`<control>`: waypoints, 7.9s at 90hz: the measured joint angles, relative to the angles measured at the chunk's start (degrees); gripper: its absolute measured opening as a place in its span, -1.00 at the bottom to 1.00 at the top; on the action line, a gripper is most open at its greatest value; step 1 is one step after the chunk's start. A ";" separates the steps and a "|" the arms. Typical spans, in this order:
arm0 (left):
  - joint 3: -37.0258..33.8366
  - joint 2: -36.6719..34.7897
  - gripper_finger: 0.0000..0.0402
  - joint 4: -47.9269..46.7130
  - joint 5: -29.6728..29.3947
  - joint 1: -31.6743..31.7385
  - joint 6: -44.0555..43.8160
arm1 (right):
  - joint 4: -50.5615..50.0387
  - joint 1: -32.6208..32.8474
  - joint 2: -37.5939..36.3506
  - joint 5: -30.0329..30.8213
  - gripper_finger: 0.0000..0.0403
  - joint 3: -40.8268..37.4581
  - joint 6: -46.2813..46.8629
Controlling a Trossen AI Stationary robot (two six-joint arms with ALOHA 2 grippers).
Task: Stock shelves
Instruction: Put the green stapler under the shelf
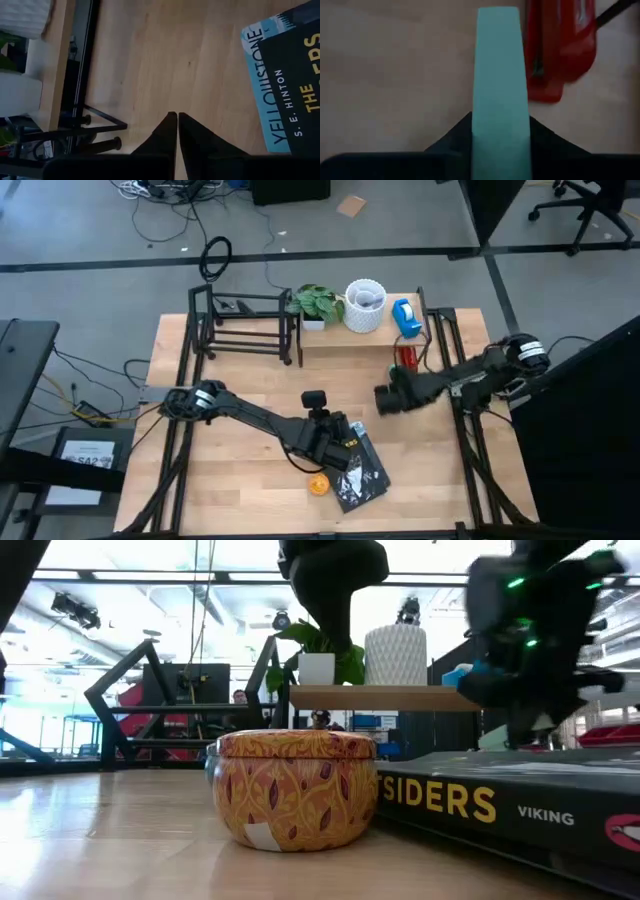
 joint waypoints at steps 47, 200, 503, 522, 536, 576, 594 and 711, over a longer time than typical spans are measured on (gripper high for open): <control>0.00 0.00 -1.00 0.14 0.00 -0.79 -0.10 | 5.39 -13.82 0.00 1.14 -0.37 0.00 -8.08; 0.07 -1.03 -1.00 -2.22 -2.66 -4.29 -2.04 | 15.85 -6.72 7.76 2.51 -0.94 -3.96 -14.15; -24.26 1.25 -1.00 52.20 23.42 14.75 38.79 | 29.14 22.21 -2.81 -3.65 -0.57 -7.43 -11.69; -24.26 1.25 -1.00 52.26 24.14 14.74 38.53 | 30.30 21.10 1.83 -1.54 -0.40 -7.45 -13.69; -24.26 1.25 -1.00 52.91 24.16 14.73 37.76 | 30.93 20.51 4.03 -1.07 -0.46 -7.45 -11.09; -24.26 0.98 -1.00 48.16 -0.75 11.06 39.19 | 32.42 26.35 -0.43 2.76 -0.98 -8.45 2.78; -24.26 0.49 -1.00 44.28 -9.47 8.94 38.90 | 41.63 37.23 -7.21 11.13 -0.99 -17.05 22.37; -24.04 3.25 -1.00 76.44 33.57 10.97 35.70 | 78.30 43.84 -6.58 13.29 -0.89 -30.13 40.25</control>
